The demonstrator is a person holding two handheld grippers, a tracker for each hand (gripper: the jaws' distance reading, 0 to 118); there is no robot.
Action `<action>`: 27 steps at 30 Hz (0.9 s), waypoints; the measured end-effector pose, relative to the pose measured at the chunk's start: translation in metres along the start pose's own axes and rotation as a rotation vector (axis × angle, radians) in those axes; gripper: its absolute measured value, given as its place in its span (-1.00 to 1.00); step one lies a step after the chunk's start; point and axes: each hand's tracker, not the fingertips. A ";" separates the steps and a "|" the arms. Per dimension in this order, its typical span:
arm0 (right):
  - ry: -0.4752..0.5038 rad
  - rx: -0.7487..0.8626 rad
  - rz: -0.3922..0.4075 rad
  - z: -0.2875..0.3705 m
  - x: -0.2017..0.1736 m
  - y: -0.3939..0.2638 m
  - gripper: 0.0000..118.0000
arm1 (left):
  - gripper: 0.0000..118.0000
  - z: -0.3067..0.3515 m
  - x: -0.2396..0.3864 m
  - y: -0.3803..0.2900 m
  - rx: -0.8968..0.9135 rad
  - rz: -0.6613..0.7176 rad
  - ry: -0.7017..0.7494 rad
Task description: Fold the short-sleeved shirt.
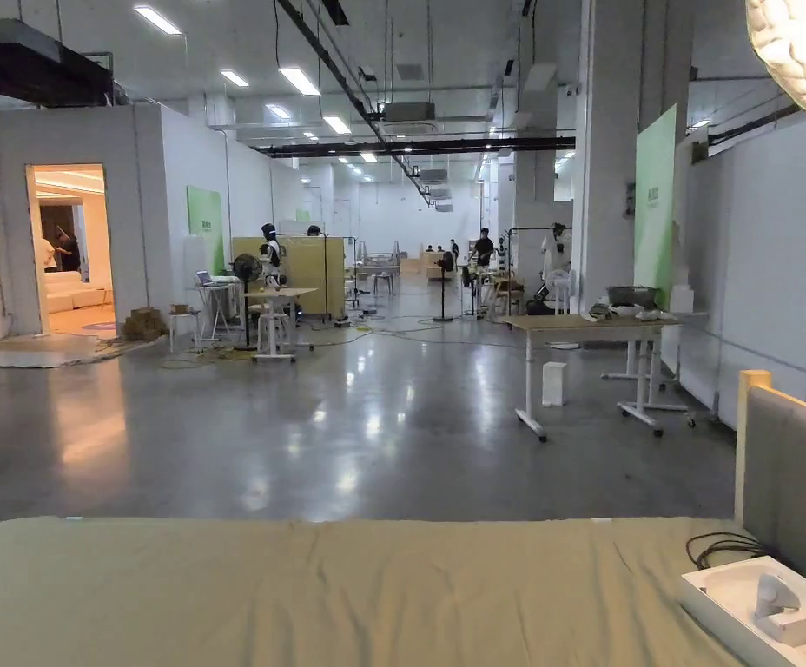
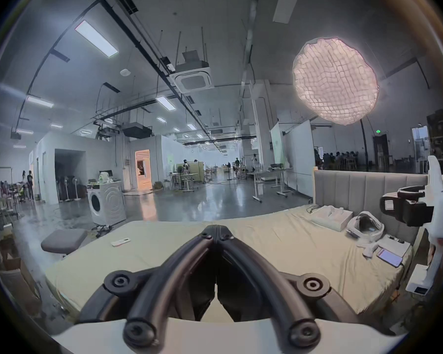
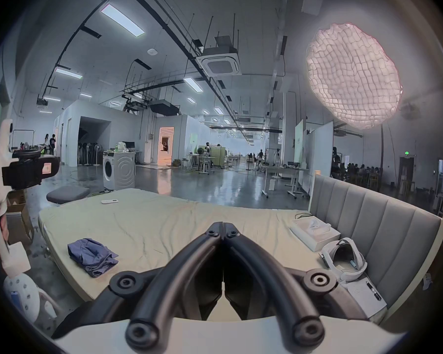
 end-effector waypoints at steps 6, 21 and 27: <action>-0.014 -0.016 -0.053 -0.002 0.010 -0.004 -1.00 | -0.98 0.000 -0.001 0.003 -0.019 -0.006 -0.024; -0.005 -0.033 -0.095 -0.006 0.011 -0.007 -0.04 | 0.27 -0.011 -0.002 0.004 -0.051 0.031 -0.030; 0.009 -0.023 -0.132 -0.007 0.013 -0.010 0.99 | 0.52 -0.013 -0.001 0.002 -0.044 0.019 -0.017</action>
